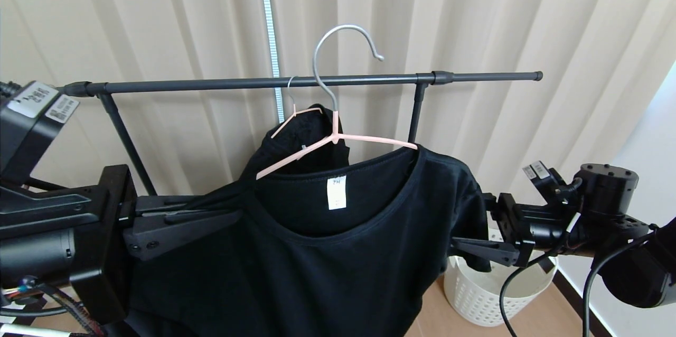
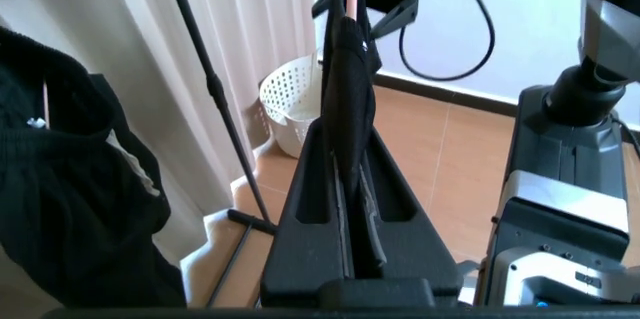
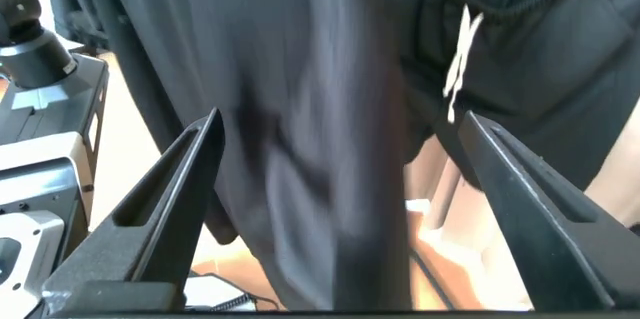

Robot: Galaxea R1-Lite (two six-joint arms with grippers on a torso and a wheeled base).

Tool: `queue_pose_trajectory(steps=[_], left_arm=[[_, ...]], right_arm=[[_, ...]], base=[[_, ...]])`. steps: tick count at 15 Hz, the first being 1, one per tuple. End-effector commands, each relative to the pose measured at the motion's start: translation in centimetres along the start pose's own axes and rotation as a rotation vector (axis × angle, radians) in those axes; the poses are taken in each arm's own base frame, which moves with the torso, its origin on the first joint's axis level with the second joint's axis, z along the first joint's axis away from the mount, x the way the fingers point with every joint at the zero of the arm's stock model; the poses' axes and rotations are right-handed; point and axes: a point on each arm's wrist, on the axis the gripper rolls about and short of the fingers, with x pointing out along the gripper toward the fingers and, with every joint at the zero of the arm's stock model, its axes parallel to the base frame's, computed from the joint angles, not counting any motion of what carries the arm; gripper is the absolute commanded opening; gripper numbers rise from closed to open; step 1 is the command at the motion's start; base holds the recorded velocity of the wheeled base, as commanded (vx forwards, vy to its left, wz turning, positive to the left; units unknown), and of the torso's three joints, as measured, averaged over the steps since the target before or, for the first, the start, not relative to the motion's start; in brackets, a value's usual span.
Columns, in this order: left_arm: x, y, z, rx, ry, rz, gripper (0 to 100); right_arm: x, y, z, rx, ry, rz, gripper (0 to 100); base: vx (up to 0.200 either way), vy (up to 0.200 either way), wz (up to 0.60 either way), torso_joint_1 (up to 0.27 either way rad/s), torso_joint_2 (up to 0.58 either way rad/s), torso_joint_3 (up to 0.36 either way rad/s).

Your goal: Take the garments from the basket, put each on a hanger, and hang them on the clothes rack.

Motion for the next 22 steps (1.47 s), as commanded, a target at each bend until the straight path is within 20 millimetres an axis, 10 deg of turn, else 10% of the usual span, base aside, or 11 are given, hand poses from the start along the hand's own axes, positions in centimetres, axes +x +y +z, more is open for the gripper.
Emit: queue_pose_trajectory(steps=[1,17,18,22], left_arm=[[-0.4,-0.2,0.2,-0.001,-0.013,0.003,0],[-1.5,-0.8,-0.5,-0.037,-0.015,0.028,0],[-1.5,-0.8,-0.5,-0.038,-0.014,0.028,0],[-1.4,-0.7,-0.6,-0.045,-0.009,0.028,0]], right_arm=[[0.3,-0.7,-0.8,0.022,0.009,0.002,0],[-3.2,-3.9,-0.1,-0.005,-0.029,-0.13,0],[-3.2,-3.7,-0.1,-0.002,-0.027,-0.133,100],[-3.2,-3.0,0.5,-0.028,-0.031,-0.125,100]], base=[[0.0,0.0,0.0,0.0,0.0,0.0],[0.0,0.0,0.0,0.0,0.0,0.0],[0.0,0.0,0.0,0.0,0.0,0.0],[0.0,0.0,0.0,0.0,0.0,0.0]])
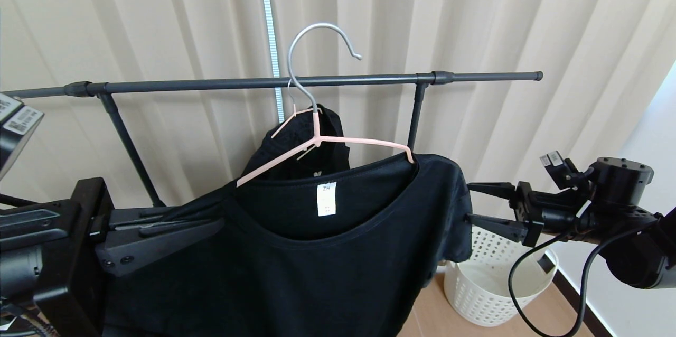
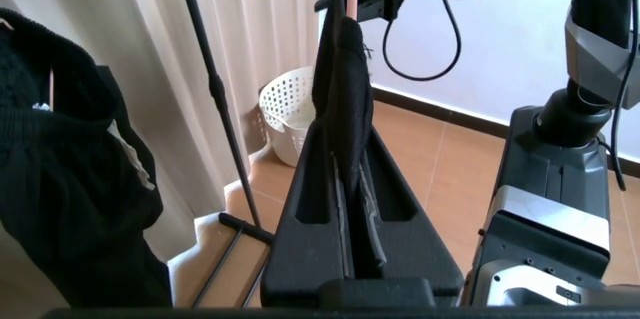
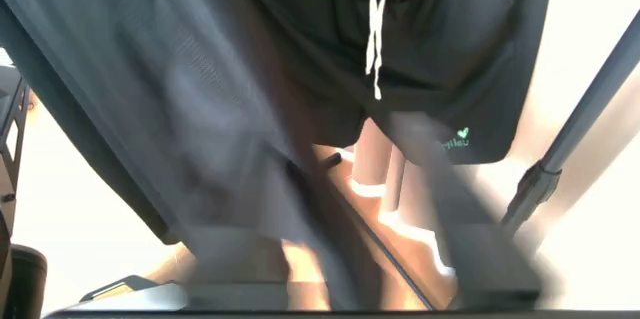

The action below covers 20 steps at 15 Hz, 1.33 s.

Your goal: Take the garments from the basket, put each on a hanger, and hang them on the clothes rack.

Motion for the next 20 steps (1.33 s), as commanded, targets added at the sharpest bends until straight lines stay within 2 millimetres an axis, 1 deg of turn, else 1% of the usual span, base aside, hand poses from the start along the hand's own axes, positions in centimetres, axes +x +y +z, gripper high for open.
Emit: queue_pose_trajectory(steps=[1,3,7,9,10,11,12,13,14,15,16,18,20], left_arm=[[0.1,0.1,-0.1,-0.005,0.003,0.002,0],[0.1,0.2,-0.1,-0.007,0.006,0.006,0],[0.0,1.0,-0.5,-0.034,0.023,0.054,0],[0.2,1.2,-0.5,-0.047,0.025,0.055,0],[0.3,1.3,-0.5,-0.049,0.027,0.057,0],[0.3,1.4,-0.4,-0.047,0.03,0.086,0],[0.5,1.5,-0.4,-0.049,0.037,0.1,0],[0.5,1.5,-0.5,-0.051,0.04,0.101,0],[0.6,1.5,-0.5,-0.053,0.042,0.103,0],[0.6,1.5,-0.5,-0.053,0.042,0.103,0],[0.6,1.6,-0.6,-0.055,0.045,0.115,0],[0.6,1.6,-0.5,-0.054,0.047,0.133,0],[0.8,1.8,-0.6,-0.059,0.052,0.137,0]], right_arm=[[-0.2,0.4,0.8,-0.027,-0.009,0.001,100],[-0.5,1.1,1.5,-0.048,-0.016,-0.003,100],[-1.1,2.3,3.5,-0.111,-0.041,-0.012,100],[-1.2,3.1,3.7,-0.12,-0.041,-0.011,100],[-1.0,3.4,3.8,-0.161,-0.041,-0.006,100],[-0.4,4.0,3.8,-0.253,-0.028,-0.073,100],[0.5,4.6,3.8,-0.283,-0.011,-0.146,100],[0.9,5.1,4.2,-0.292,-0.01,-0.171,100],[1.6,6.1,5.1,-0.291,-0.015,-0.205,100],[1.8,6.3,5.3,-0.287,-0.017,-0.213,100],[2.0,7.2,6.4,-0.254,-0.038,-0.271,100],[2.6,7.4,7.4,-0.21,-0.072,-0.312,100],[3.2,7.5,7.9,-0.186,-0.081,-0.371,100]], base=[[0.0,0.0,0.0,0.0,0.0,0.0],[0.0,0.0,0.0,0.0,0.0,0.0],[0.0,0.0,0.0,0.0,0.0,0.0],[0.0,0.0,0.0,0.0,0.0,0.0],[0.0,0.0,0.0,0.0,0.0,0.0],[0.0,0.0,0.0,0.0,0.0,0.0],[0.0,0.0,0.0,0.0,0.0,0.0],[0.0,0.0,0.0,0.0,0.0,0.0],[0.0,0.0,0.0,0.0,0.0,0.0],[0.0,0.0,0.0,0.0,0.0,0.0],[0.0,0.0,0.0,0.0,0.0,0.0],[0.0,0.0,0.0,0.0,0.0,0.0],[0.0,0.0,0.0,0.0,0.0,0.0]])
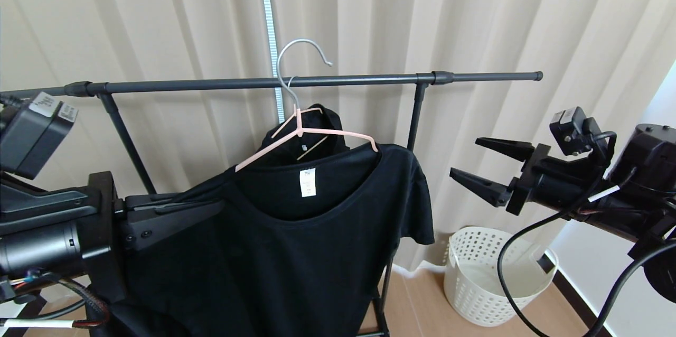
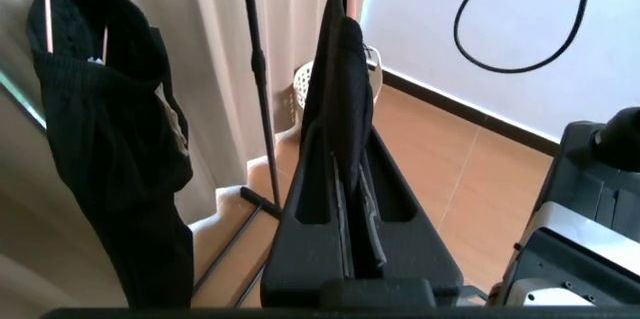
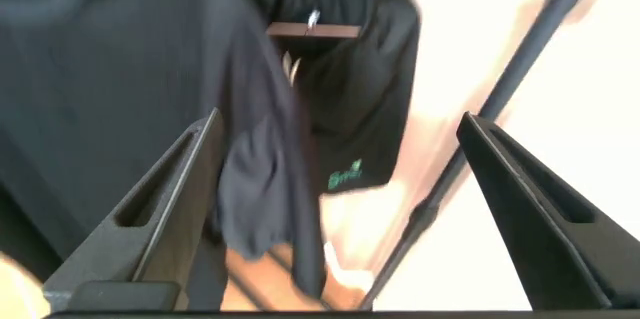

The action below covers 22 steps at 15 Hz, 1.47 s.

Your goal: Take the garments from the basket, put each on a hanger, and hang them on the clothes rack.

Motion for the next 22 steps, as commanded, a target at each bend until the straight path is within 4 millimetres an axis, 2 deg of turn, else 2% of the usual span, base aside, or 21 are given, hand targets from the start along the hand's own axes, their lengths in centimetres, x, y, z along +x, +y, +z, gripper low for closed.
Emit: queue_pose_trajectory(steps=[1,3,4,8,12,20,22], left_arm=[[0.4,0.2,-0.1,-0.01,0.011,0.015,0],[0.6,0.4,0.0,-0.017,0.016,0.034,0],[1.7,0.8,0.5,-0.051,0.024,0.067,0],[4.2,1.9,1.1,-0.121,0.051,0.114,0],[6.6,1.7,1.3,-0.161,0.078,0.159,0],[14.0,3.4,1.8,-0.272,0.103,0.32,0],[16.8,4.1,1.8,-0.305,0.098,0.384,0]], right_arm=[[0.7,0.5,1.0,0.0,-0.005,-0.035,100],[1.1,0.6,1.2,0.005,0.004,-0.062,100],[1.6,0.7,1.7,0.056,0.021,-0.086,100],[1.9,0.5,1.7,0.071,0.029,-0.087,100],[2.0,0.4,1.7,0.07,0.028,-0.09,100],[2.0,0.3,1.6,0.072,0.03,-0.091,100],[2.0,0.3,1.6,0.072,0.031,-0.096,100]], base=[[0.0,0.0,0.0,0.0,0.0,0.0],[0.0,0.0,0.0,0.0,0.0,0.0],[0.0,0.0,0.0,0.0,0.0,0.0],[0.0,0.0,0.0,0.0,0.0,0.0],[0.0,0.0,0.0,0.0,0.0,0.0],[0.0,0.0,0.0,0.0,0.0,0.0],[0.0,0.0,0.0,0.0,0.0,0.0]])
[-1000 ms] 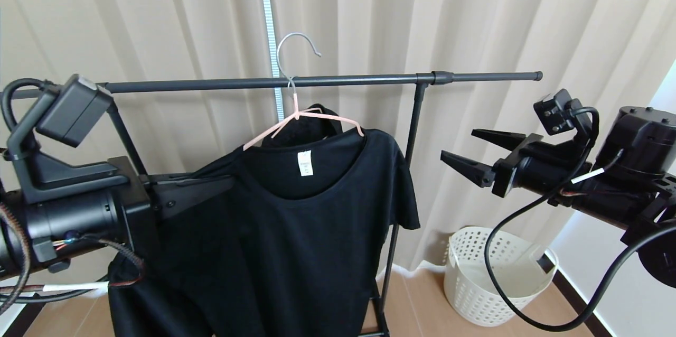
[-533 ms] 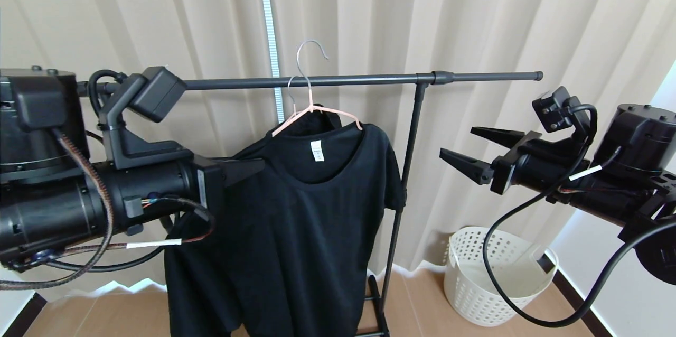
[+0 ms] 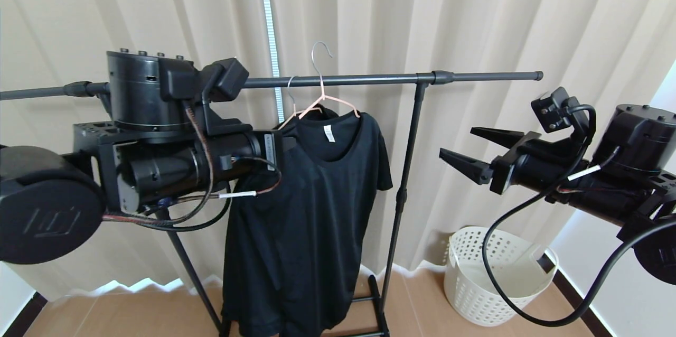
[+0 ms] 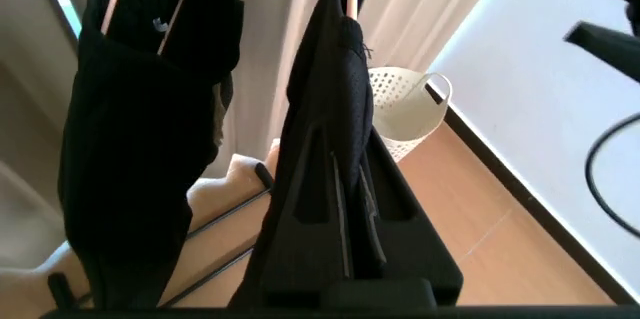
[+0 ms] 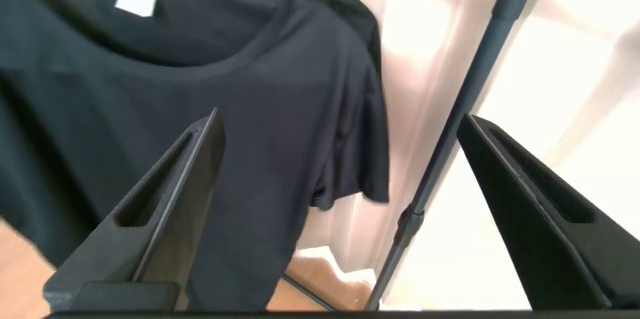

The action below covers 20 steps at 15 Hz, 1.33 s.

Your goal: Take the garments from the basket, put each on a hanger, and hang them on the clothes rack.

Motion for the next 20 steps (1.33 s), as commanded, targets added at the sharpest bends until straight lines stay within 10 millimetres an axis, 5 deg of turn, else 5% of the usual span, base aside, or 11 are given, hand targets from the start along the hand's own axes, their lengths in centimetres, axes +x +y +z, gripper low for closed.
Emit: queue_pose_trajectory(steps=[1,7,20], left_arm=[[4.2,-0.3,-0.7,-0.02,0.028,0.058,0],[8.0,-0.2,-0.8,-0.036,0.025,0.076,0],[12.2,-0.4,-0.5,-0.067,-0.021,0.125,0]], right_arm=[[0.1,0.0,-0.1,0.001,0.003,-0.002,100],[0.0,-0.1,-0.1,0.001,0.002,-0.005,100],[0.0,-0.1,-0.2,-0.001,0.005,-0.006,100]], base=[[0.0,0.0,0.0,0.0,0.0,0.0],[0.0,0.0,0.0,0.0,0.0,0.0],[0.0,0.0,0.0,0.0,0.0,0.0]])
